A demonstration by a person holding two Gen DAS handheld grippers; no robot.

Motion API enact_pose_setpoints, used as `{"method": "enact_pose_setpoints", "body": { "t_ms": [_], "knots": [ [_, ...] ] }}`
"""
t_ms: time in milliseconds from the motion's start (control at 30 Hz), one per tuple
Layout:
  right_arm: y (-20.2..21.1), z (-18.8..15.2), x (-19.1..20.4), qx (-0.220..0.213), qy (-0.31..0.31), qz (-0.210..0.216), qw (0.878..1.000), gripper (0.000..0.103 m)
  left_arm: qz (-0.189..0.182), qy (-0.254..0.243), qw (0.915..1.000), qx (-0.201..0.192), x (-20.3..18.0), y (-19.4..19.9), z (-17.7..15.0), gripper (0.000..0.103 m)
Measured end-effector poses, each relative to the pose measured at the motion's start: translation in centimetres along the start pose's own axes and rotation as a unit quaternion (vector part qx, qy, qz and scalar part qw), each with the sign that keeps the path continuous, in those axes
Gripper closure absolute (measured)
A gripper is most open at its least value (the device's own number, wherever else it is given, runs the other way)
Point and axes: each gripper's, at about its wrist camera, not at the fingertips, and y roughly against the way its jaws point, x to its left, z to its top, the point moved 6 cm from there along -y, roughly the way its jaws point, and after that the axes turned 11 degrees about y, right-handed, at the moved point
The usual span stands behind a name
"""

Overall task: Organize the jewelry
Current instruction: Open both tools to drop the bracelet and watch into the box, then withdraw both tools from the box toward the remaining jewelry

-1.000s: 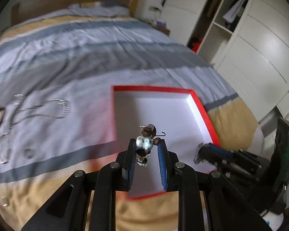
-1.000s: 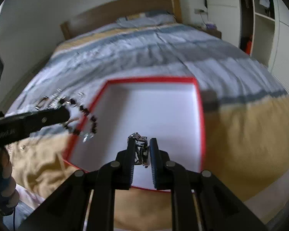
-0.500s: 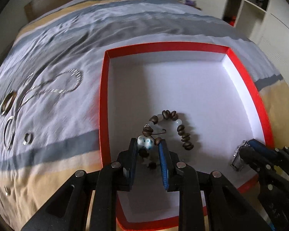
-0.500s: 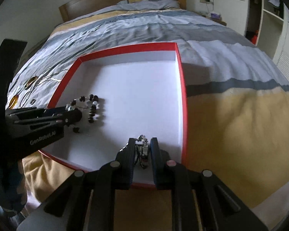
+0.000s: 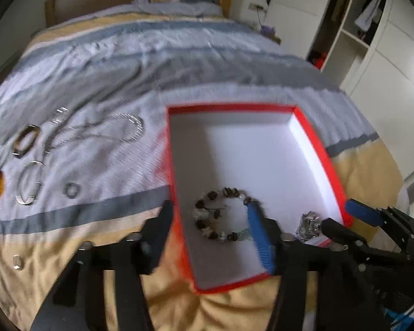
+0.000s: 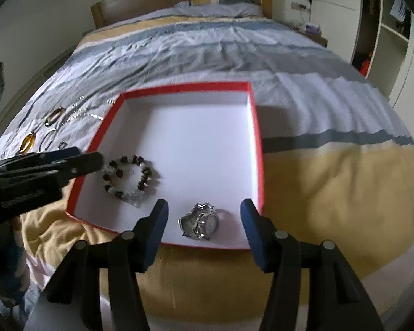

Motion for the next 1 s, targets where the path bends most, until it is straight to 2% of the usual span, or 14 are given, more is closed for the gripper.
{"method": "enact_pose_setpoints", "body": {
  "t_ms": [200,300,400,467,700,867,1000],
  "knots": [
    [5.8,0.8,1.1,-0.036,0.008,-0.013,0.999,0.05,-0.021,0.009,0.9991,-0.036,1.9,6.8,0.5,0.039],
    [8.7,1.3,2.5,-0.058,0.017,-0.009,0.998,0.05,-0.007,0.008,0.9982,-0.06,4.0,11.0,0.2,0.035],
    [11.5,1.3,4.3,-0.077,0.024,-0.002,0.997,0.05,0.023,0.014,0.9968,-0.075,7.6,15.5,-0.8,0.027],
    [13.1,1.2,5.8,-0.089,0.028,0.005,0.996,0.05,0.045,0.023,0.9945,-0.092,10.0,18.0,-1.4,0.026],
    [17.1,0.6,12.4,-0.12,0.065,0.041,0.99,0.05,0.124,0.085,0.9795,-0.134,21.4,27.1,-5.5,0.022],
    [17.3,0.8,17.1,-0.125,0.094,0.069,0.985,0.05,0.17,0.125,0.9672,-0.142,28.2,29.1,-8.1,0.022],
    [15.2,1.5,21.7,-0.118,0.116,0.098,0.981,0.05,0.175,0.147,0.9648,-0.13,32.0,27.7,-9.1,0.026]
  ]
}}
